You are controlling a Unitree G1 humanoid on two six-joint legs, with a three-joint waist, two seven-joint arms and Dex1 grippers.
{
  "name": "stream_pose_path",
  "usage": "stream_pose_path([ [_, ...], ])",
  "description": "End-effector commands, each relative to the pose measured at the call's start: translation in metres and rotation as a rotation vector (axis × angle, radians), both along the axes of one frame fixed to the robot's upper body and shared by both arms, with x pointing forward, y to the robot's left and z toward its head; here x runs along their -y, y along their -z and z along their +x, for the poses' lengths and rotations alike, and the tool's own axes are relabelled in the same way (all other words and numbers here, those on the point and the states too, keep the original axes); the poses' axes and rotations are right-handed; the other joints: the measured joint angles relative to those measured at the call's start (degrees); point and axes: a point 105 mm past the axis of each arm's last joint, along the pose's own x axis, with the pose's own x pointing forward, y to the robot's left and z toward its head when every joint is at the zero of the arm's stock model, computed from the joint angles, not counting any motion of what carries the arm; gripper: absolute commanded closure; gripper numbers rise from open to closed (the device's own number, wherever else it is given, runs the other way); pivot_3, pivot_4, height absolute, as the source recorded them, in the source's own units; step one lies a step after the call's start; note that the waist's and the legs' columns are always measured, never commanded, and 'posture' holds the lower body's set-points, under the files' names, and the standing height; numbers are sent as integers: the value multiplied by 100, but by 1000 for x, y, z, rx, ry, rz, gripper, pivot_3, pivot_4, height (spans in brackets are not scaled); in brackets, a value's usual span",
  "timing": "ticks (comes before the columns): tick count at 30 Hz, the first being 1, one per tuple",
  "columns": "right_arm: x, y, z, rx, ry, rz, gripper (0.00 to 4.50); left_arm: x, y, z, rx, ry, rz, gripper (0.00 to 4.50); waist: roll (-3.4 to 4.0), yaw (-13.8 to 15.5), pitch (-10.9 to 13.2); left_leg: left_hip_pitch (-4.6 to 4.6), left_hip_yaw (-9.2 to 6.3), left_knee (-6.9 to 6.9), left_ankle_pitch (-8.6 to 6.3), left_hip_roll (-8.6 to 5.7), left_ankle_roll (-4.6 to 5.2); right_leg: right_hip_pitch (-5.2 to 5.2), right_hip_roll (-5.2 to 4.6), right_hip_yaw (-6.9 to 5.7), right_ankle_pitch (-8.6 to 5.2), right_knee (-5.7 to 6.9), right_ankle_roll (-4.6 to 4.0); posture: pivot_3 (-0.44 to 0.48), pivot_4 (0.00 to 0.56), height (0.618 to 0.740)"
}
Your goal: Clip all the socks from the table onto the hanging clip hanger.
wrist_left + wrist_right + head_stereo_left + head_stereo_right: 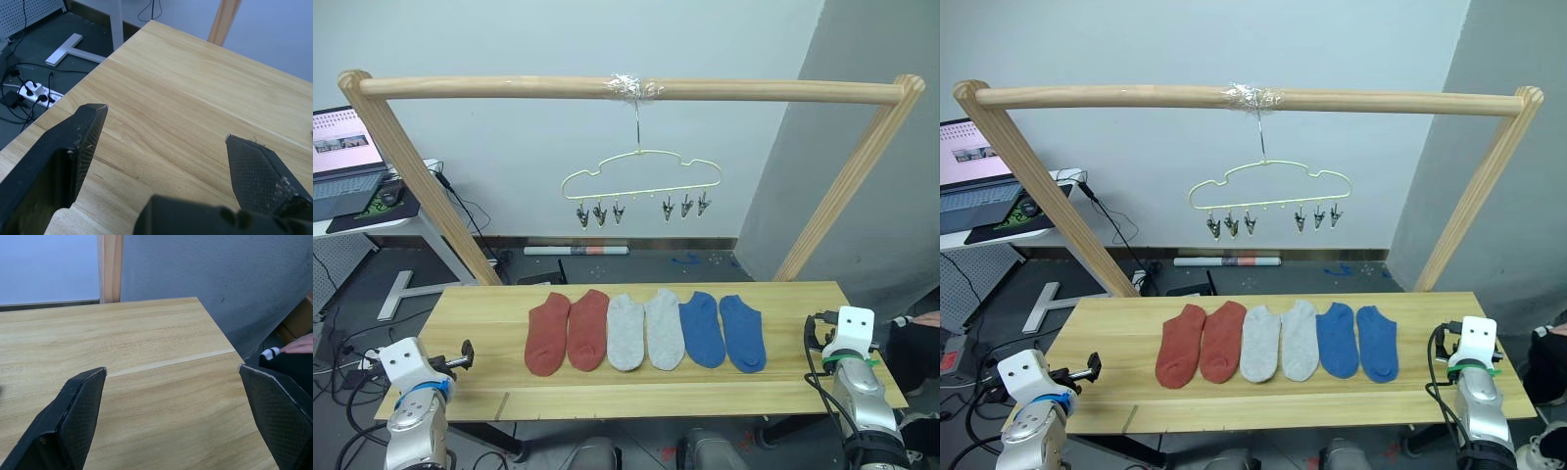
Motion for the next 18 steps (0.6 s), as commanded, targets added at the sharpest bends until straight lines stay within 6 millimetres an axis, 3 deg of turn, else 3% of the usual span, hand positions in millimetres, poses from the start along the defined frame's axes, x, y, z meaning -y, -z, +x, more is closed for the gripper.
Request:
stream_pose_path([
  [1,3,-14,5,38,-6,-40,0,-5,-16,6,45,-1,36,14,0,0,2,0,0,0,0,0,0,0,0,-1,0,0,0,37,74,740],
  [18,-4,-14,8,48,-34,-14,0,-2,-26,8,77,48,66,14,-3,2,36,-3,-4,-10,0,1,0,-7,-2,1,-2,-2,-1,42,80,740],
])
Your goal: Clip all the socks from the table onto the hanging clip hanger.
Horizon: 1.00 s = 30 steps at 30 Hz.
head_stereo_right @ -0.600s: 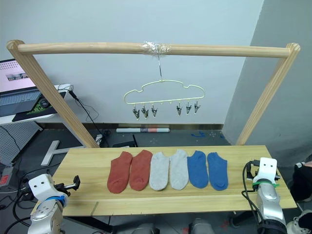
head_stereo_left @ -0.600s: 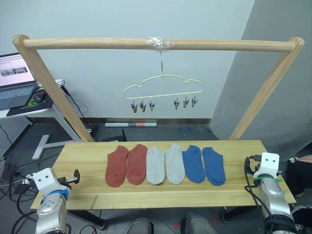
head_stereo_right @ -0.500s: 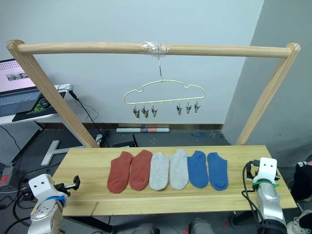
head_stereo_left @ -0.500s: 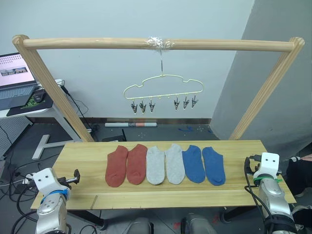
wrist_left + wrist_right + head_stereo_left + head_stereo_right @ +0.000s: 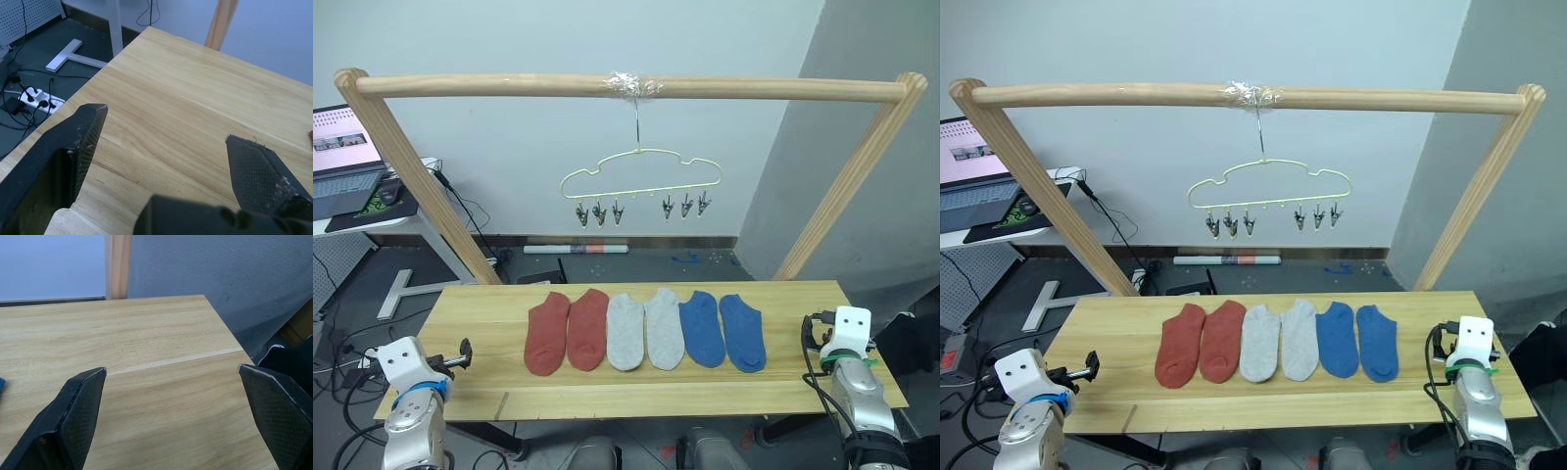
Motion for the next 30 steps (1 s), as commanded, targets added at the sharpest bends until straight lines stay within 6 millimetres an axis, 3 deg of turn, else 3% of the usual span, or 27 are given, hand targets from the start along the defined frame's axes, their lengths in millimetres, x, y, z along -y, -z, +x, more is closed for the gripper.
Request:
stream_pose_path([
  [1,0,-16,7,54,-13,-14,0,-3,-19,7,60,31,40,14,-1,1,11,0,0,0,0,0,0,0,0,0,0,0,0,44,83,740],
  [11,-5,-20,8,65,-55,5,0,10,-34,11,135,115,-23,14,-14,3,67,-8,5,-9,0,1,0,-16,-2,1,-1,0,0,48,85,740],
  [14,-8,-25,12,77,-86,-7,0,30,-51,18,213,238,-35,632,-22,4,79,-10,9,-17,0,1,0,-23,-2,2,-1,0,0,51,86,740],
  [19,-21,-40,22,113,-178,-30,0,55,-65,32,245,340,-18,2198,-11,11,90,-11,11,-18,0,1,0,-26,-2,5,-2,2,-1,51,86,740],
  [30,-88,-100,56,257,-562,-14,0,127,-110,72,365,583,20,2198,-13,10,119,-13,19,-18,1,0,0,-32,1,-2,17,2,32,35,91,740],
])
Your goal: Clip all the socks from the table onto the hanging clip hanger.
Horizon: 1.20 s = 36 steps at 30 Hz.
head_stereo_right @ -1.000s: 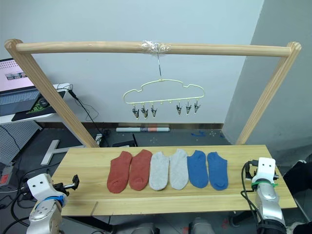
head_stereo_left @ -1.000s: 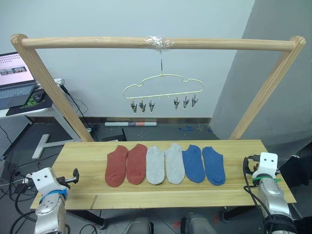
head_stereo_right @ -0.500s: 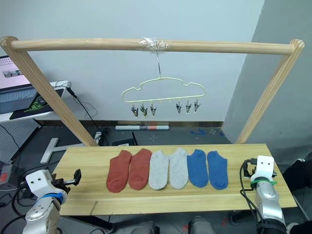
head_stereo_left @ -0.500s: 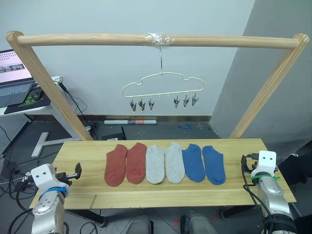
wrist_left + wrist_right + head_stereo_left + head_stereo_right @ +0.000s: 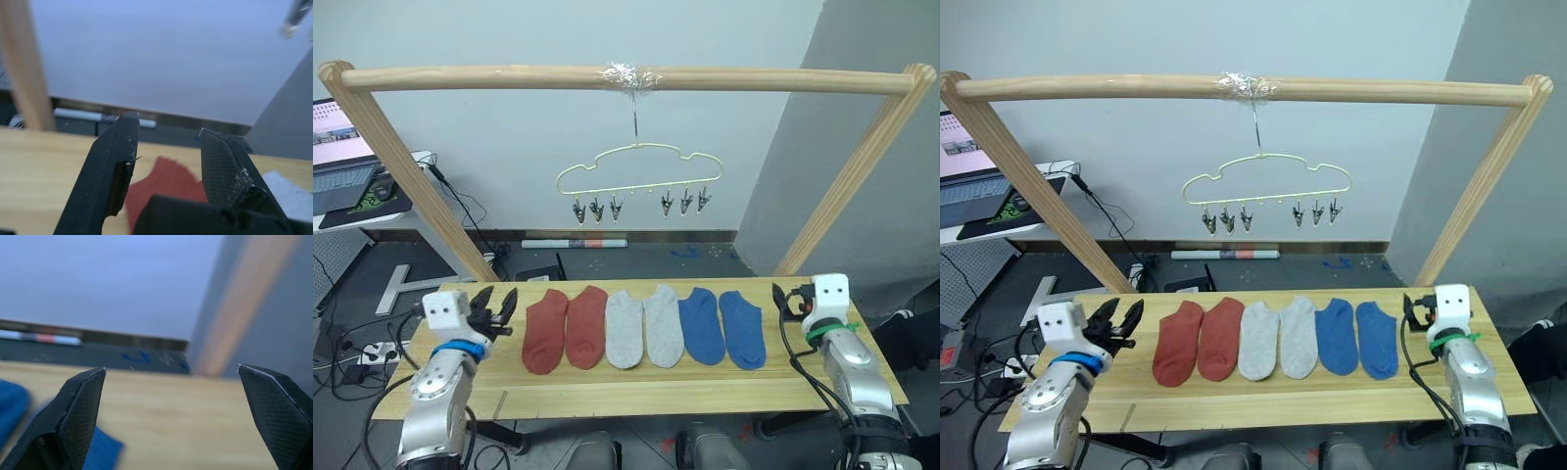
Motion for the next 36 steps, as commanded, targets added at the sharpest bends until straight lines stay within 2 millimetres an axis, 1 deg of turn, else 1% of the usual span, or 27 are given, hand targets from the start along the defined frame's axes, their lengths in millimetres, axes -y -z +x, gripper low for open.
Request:
stream_pose_path([
  [1,-27,-33,12,85,-137,-5,0,24,-30,15,95,65,22,2198,-3,0,2,-1,0,0,0,0,0,-2,1,0,1,0,1,29,96,740],
  [4,-48,-46,16,110,-230,-6,0,37,-39,24,122,90,22,2198,-4,0,3,-6,1,-1,0,0,0,-7,2,0,1,0,3,29,96,740],
  [5,-63,-55,16,136,-301,-1,0,44,-44,29,135,104,15,2198,-4,0,3,-10,1,-3,0,0,-1,-13,2,0,0,0,6,27,103,740],
  [6,-87,-68,14,171,-416,6,0,54,-49,36,153,118,9,2198,-5,1,7,-15,3,-6,0,-1,-1,-21,2,3,-1,2,8,27,103,740],
  [8,-121,-85,8,210,-579,21,0,64,-57,47,176,126,1,2198,-5,-3,12,-46,1,-4,2,-1,-2,-51,3,0,3,6,12,22,107,740],
  [9,-135,-90,4,222,-652,27,0,67,-58,52,181,118,4,2198,-4,-6,13,-48,0,-2,2,0,-2,-53,4,-1,4,9,13,22,107,740],
  [12,-155,-96,-2,214,-755,36,0,76,-58,61,189,108,-14,2198,-5,-8,12,-46,-6,-2,1,0,-2,-51,5,-6,4,9,15,18,113,740],
  [15,-165,-102,-4,203,-794,50,0,88,-58,68,198,113,-31,2198,-7,6,15,-51,-10,-2,0,-5,-4,-51,-1,-7,4,5,16,17,119,740],
  [18,-173,-113,-5,221,-824,65,0,93,-64,76,222,91,-51,2198,-16,10,33,-65,-15,2,0,-9,-4,-57,-6,-8,4,2,15,11,124,740],
  [21,-180,-122,-8,231,-859,75,0,96,-66,80,226,94,-52,2198,-17,7,46,-78,-27,15,0,-8,-4,-63,-5,-9,5,6,16,5,128,740],
  [25,-185,-129,-10,243,-877,83,0,96,-67,83,232,90,-57,2198,-17,1,46,-79,-37,16,0,-6,-4,-63,-4,-14,4,8,16,-1,132,740],
  [30,-194,-140,-13,271,-907,86,0,97,-74,95,248,80,-66,2198,-14,-1,99,-80,-42,25,1,-7,-4,-63,-2,-20,5,13,16,-9,138,740],
  [33,-196,-145,-14,283,-916,88,0,99,-79,101,262,79,-68,2198,-18,-1,111,-91,-52,41,0,-7,-4,-63,-2,-26,6,15,19,-9,138,740],
  [36,-196,-146,-14,285,-917,88,0,99,-80,102,267,81,-70,2198,-18,-1,113,-92,-54,42,0,-10,-4,-63,-3,-25,7,13,20,-9,138,740],
])
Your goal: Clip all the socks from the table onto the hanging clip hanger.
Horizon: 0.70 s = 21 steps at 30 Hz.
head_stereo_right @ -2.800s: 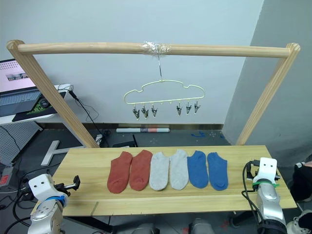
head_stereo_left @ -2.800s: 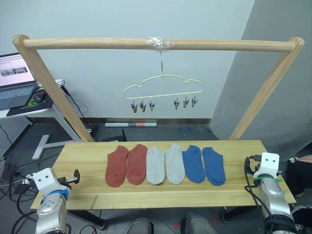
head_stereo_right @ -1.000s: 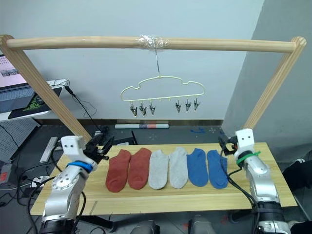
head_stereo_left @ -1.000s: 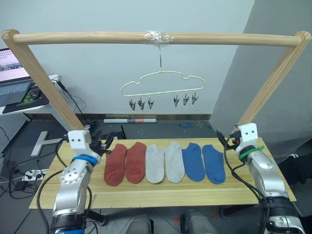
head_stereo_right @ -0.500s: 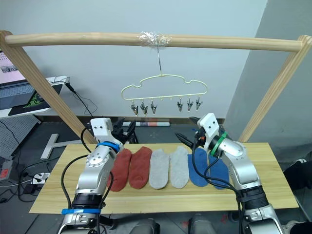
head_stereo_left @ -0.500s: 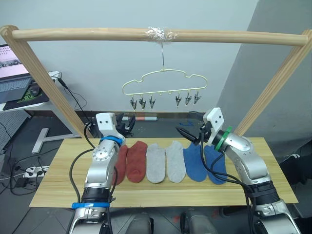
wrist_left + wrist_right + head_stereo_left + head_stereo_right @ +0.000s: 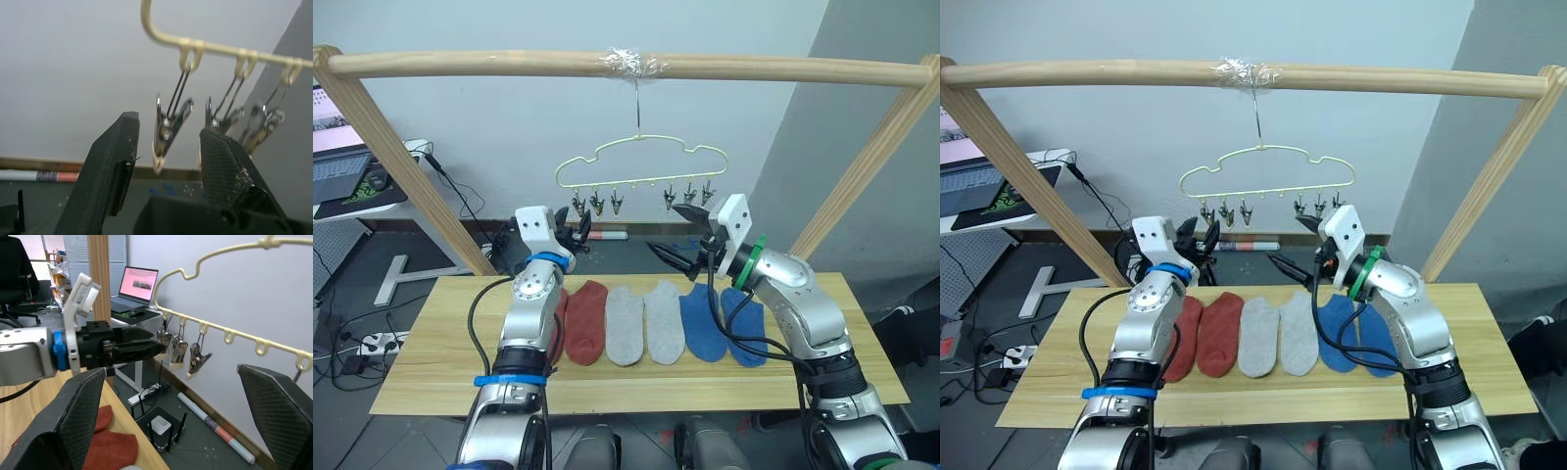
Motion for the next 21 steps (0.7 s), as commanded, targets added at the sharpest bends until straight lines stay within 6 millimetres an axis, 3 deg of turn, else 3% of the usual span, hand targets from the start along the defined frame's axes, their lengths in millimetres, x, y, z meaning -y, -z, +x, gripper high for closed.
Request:
stream_pose_path([
  [1,-3,-21,-5,67,-26,27,0,0,-13,2,56,-3,5,2198,1,-1,2,0,-3,0,0,0,0,0,-1,2,0,0,0,-9,138,740],
  [9,-4,-33,-6,88,-28,40,0,0,-20,8,80,-15,1,2198,3,-11,27,-3,-14,7,-1,1,-1,-1,-1,1,0,2,1,-22,143,740],
  [21,-5,-34,-7,92,-39,30,0,-3,-27,12,106,-28,4,2198,4,-33,29,-3,-15,10,-1,0,-1,-1,-1,1,1,3,2,-26,144,740],
])
